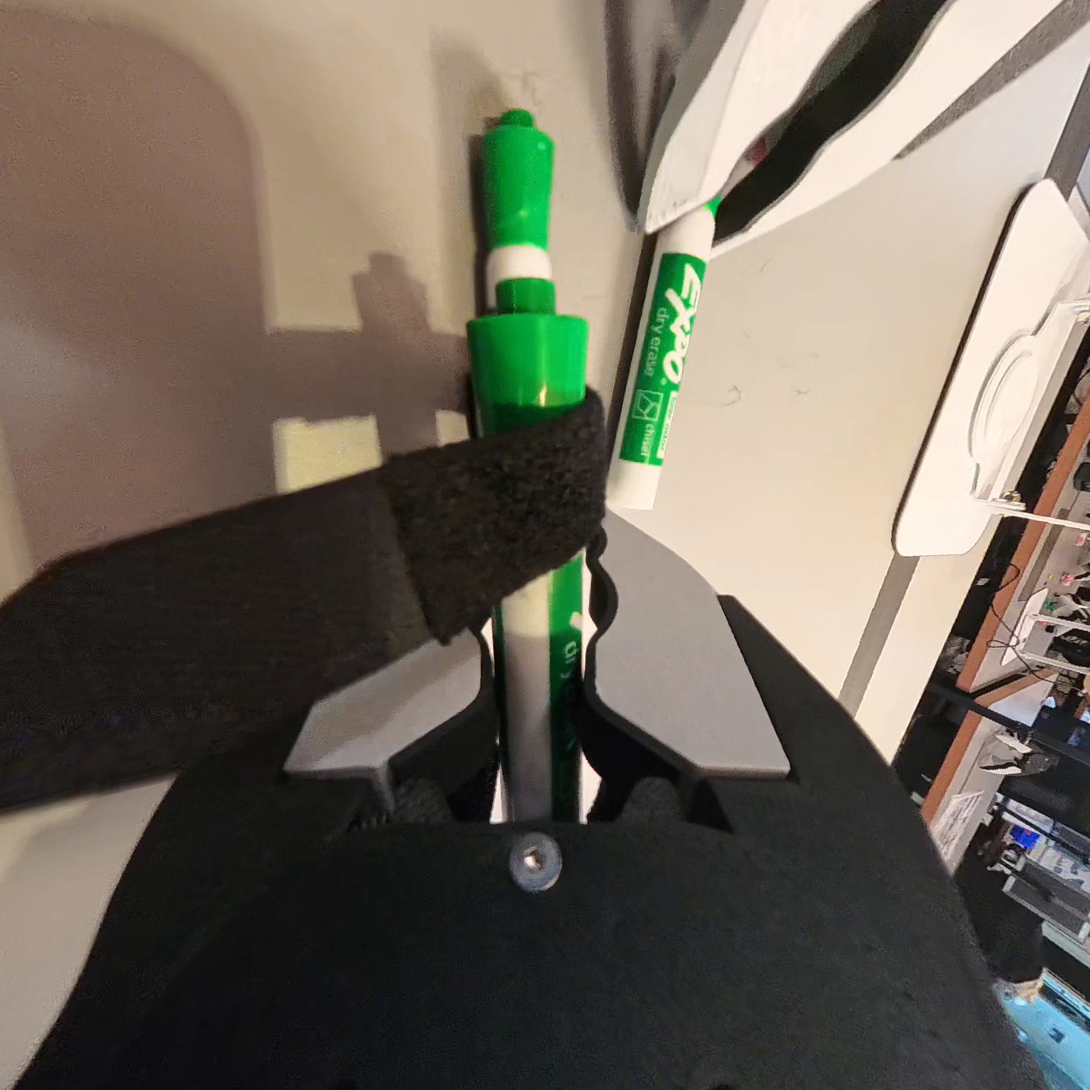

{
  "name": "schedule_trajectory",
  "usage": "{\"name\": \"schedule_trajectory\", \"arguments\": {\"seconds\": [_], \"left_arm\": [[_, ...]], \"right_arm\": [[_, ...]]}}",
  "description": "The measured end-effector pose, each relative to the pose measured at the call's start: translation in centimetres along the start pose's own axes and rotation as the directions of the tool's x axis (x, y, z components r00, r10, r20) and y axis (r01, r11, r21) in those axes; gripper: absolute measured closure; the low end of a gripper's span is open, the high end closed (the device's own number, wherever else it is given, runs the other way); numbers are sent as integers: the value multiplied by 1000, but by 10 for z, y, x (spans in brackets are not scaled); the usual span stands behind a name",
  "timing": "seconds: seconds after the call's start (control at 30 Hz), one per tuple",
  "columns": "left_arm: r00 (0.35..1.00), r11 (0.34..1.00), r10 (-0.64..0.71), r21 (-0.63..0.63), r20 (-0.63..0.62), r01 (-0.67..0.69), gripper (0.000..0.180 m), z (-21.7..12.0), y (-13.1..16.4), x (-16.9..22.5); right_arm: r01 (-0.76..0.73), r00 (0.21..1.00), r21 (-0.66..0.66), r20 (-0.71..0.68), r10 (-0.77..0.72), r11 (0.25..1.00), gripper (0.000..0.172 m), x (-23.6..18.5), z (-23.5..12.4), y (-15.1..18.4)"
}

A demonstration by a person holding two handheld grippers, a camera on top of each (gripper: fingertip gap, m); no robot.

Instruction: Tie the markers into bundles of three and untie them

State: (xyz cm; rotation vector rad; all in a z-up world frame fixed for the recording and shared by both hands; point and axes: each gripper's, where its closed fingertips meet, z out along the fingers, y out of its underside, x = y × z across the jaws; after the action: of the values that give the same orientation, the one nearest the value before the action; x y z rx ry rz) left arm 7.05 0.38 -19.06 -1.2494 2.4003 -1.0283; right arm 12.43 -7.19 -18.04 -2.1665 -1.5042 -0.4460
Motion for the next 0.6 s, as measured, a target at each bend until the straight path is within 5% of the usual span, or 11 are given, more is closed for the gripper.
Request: {"name": "schedule_trajectory", "arguments": {"seconds": [0.03,0.6], "left_arm": [[1000,1000,2,5,16,-2,158,-1,2,1],[1000,1000,27,7,7,-27,142,-2,5,21]], "right_arm": [[3,1000,1,-4,-3,1000,145,0,0,0],[-23,995,40,101,19,999,138,-21,-17,14]]}}
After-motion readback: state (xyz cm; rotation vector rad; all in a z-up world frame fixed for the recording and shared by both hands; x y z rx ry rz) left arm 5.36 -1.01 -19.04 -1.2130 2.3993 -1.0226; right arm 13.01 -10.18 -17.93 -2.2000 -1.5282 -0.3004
